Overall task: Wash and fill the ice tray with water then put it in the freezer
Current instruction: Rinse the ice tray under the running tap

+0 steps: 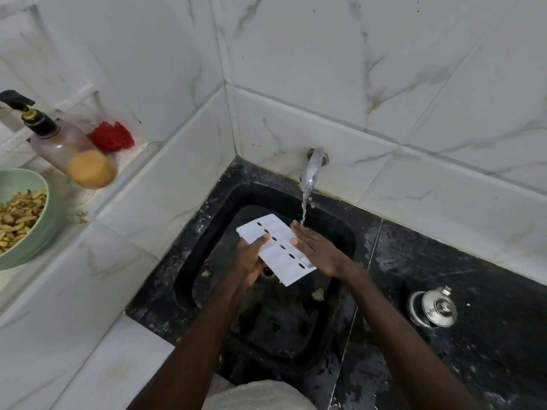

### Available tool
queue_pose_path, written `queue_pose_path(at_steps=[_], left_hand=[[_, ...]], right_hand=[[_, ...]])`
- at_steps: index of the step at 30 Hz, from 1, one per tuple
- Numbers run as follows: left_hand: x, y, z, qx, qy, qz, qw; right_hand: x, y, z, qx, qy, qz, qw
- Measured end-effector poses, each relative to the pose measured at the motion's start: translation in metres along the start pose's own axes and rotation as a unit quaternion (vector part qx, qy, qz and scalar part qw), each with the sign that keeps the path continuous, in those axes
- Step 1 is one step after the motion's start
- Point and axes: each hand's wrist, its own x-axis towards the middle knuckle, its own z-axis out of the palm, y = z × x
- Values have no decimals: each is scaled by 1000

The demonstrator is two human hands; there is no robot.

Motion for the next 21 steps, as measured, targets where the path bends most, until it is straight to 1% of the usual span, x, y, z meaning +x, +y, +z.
queue_pose_path(at_steps=[3,5,8,10,13,17,21], left_hand=[[-3,-2,2,36,-48,-23,998],[-8,-5,7,49,-77,-39,995],[-10,-8,12,64,-101,-52,991],[-9,-7,13,75,-103,-55,990],[-7,-8,13,76,-95,-61,991],[-10,-10,19,67,-32,-53,996],[-11,-12,18,69,-5,-33,997]], right_hand=[[12,-4,-5,-21,-32,8,999],[20,-8,-8,-49,-39,9,998],[34,-10,-11,-92,-41,21,995],[40,-9,-11,-128,-33,32,991],[38,-18,-8,-158,-25,18,987],[19,-30,5,-186,-17,-24,982],[-6,-28,18,-187,-11,-43,981]])
